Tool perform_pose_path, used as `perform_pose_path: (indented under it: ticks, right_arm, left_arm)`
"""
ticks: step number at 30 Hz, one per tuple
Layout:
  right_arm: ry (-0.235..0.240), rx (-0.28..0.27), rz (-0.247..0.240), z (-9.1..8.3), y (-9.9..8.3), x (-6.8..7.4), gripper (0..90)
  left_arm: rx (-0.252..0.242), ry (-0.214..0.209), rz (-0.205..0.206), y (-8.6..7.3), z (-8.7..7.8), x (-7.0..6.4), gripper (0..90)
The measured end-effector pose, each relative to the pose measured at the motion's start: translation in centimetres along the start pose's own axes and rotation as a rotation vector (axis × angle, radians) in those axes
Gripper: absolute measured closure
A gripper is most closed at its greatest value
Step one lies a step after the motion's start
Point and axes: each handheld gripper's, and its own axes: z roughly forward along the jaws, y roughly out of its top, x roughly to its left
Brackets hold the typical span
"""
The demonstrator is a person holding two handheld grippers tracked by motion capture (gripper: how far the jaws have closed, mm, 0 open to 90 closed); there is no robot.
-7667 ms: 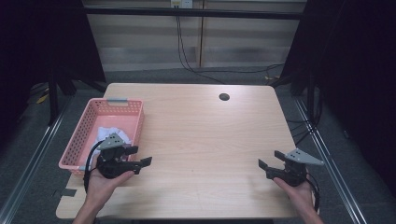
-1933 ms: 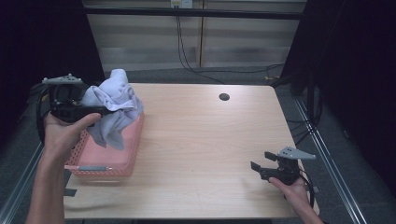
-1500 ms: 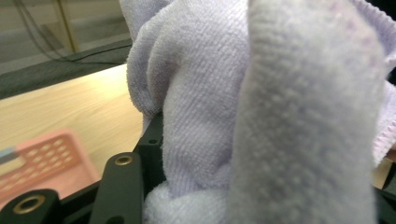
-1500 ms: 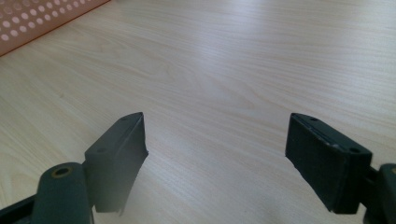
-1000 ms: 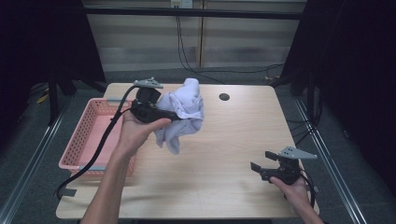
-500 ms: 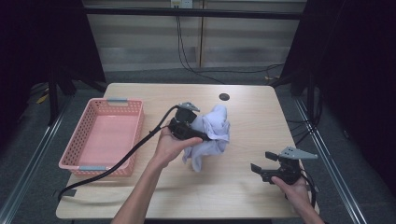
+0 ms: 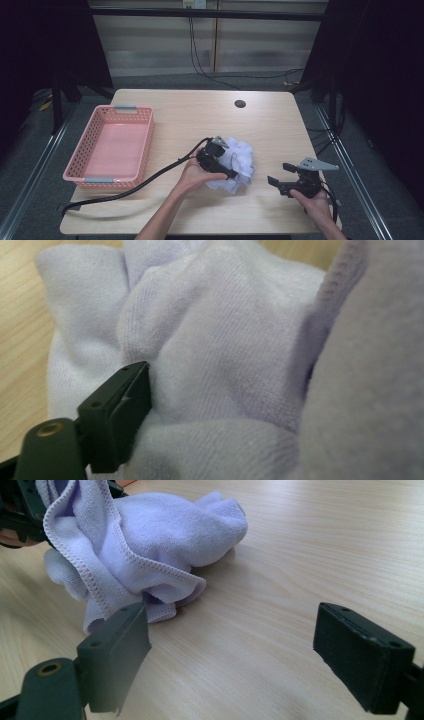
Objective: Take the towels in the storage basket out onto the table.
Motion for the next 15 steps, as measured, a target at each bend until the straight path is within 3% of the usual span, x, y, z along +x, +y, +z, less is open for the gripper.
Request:
perform_pose_path:
  ticks: [8, 11, 13, 14, 15]
  right_arm:
    - [0.01, -0.005, 0.005, -0.1, 0.1, 0.3, 14.5]
    - [0.029, -0.005, 0.005, -0.2, 0.3, 0.7, 16.4]
    - [0.08, 0.001, 0.006, -0.3, 0.6, 0.9, 24.2]
    - [0.08, 0.001, 0.006, -0.3, 0.6, 0.9, 24.2]
    - [0.11, -0.001, 0.009, -0.4, 0.9, 1.6, 24.2]
  left_arm:
    - [0.001, -0.01, 0.01, 0.7, -3.0, -1.4, 15.7]
    - [-0.002, -0.005, 0.035, 0.8, -4.3, -1.9, 15.7]
    - [-0.028, -0.019, 0.027, 0.7, -4.9, -2.1, 15.7]
    - [-0.051, -0.054, 0.027, 0.4, -5.7, -2.0, 15.7]
    - [-0.074, -0.059, 0.027, -0.1, -6.8, -2.1, 15.8]
